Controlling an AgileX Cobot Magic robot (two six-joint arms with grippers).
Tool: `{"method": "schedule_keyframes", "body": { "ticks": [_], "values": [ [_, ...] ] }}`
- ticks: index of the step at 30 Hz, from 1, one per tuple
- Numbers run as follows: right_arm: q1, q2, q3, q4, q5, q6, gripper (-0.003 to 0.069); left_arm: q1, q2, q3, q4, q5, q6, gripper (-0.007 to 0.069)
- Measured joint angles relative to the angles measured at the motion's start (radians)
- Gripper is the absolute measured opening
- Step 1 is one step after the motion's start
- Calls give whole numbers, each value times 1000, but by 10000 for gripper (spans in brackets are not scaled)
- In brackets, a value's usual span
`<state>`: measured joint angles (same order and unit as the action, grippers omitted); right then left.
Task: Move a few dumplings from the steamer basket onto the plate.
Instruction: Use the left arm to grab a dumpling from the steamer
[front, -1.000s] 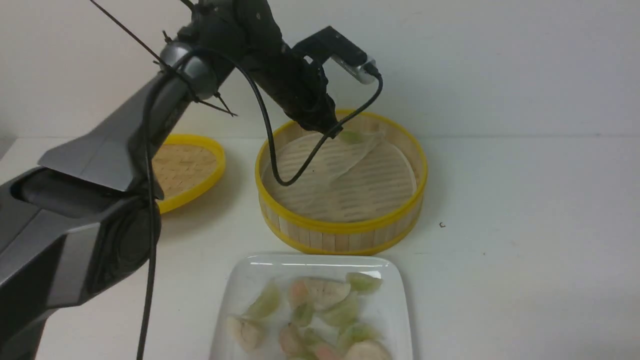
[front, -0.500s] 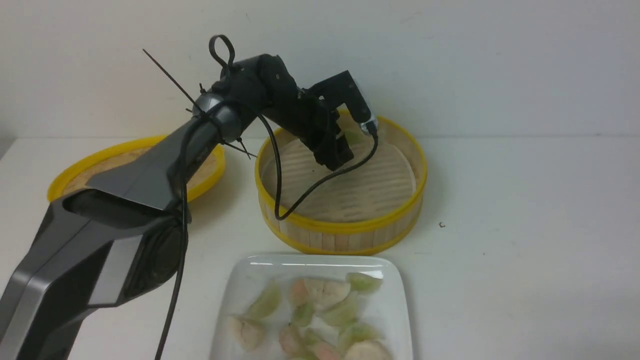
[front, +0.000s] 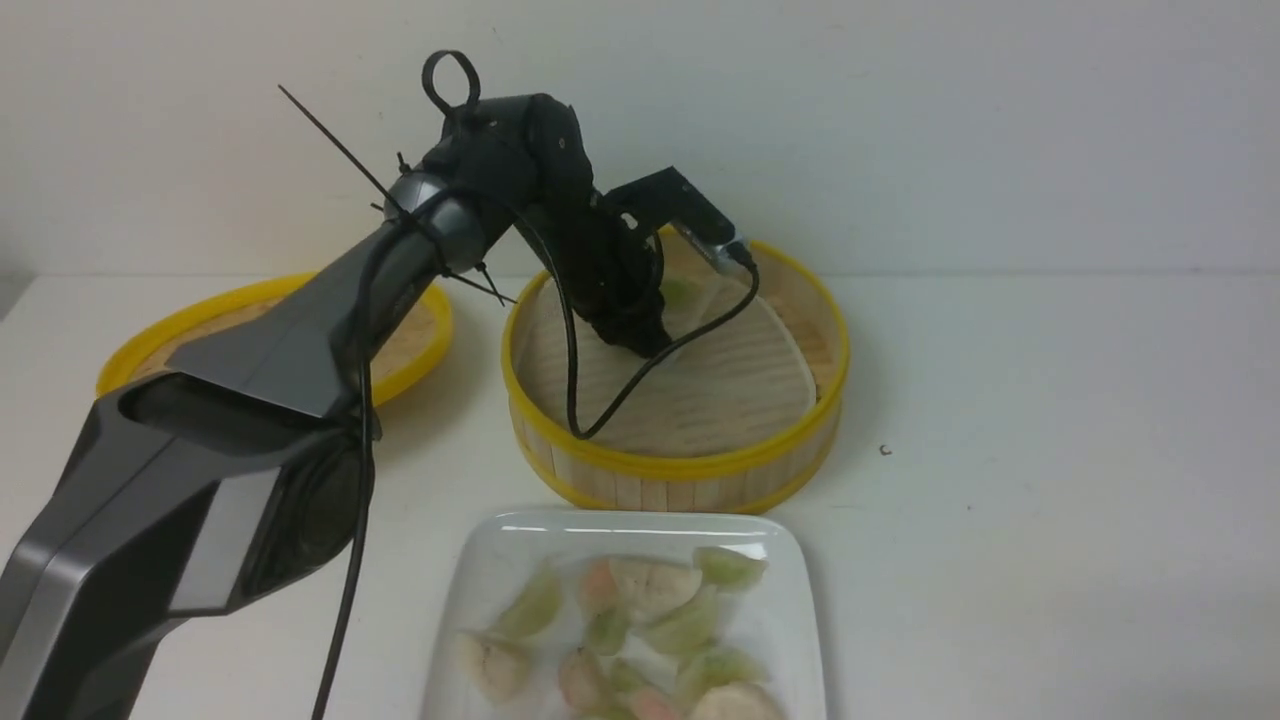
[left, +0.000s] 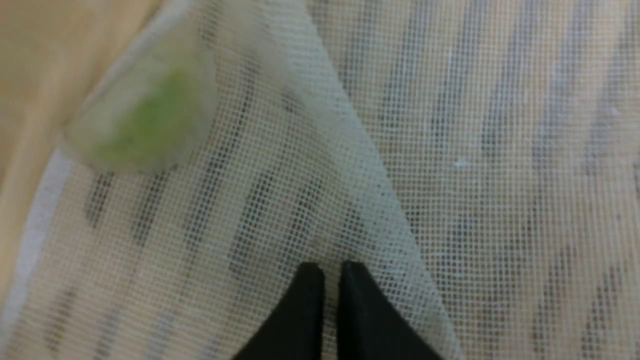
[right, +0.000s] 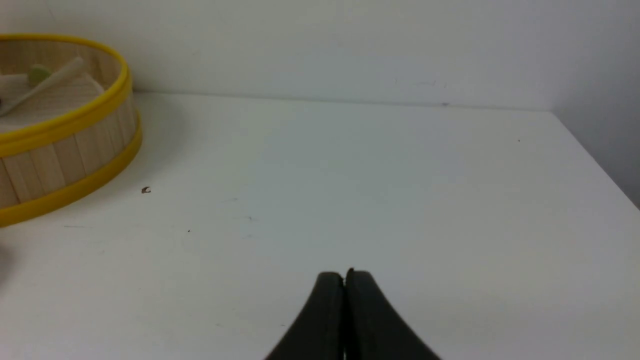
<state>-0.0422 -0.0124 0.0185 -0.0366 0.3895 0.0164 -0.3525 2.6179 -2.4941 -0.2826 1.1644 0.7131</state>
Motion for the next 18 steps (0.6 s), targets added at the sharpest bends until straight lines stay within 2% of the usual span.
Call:
{"method": "schedule_keyframes", "body": {
  "ticks": [9,13,18],
  "values": [
    [0,0,0,0,0,0,-15,0,-30,8,-24,60,-143,-6],
    [0,0,0,0,0,0,-15,-1,-87,10,-41,65,-140,-6],
    [0,0,0,0,0,0,-15,-1,-106,7,-53,21,-67,-6]
  ]
}}
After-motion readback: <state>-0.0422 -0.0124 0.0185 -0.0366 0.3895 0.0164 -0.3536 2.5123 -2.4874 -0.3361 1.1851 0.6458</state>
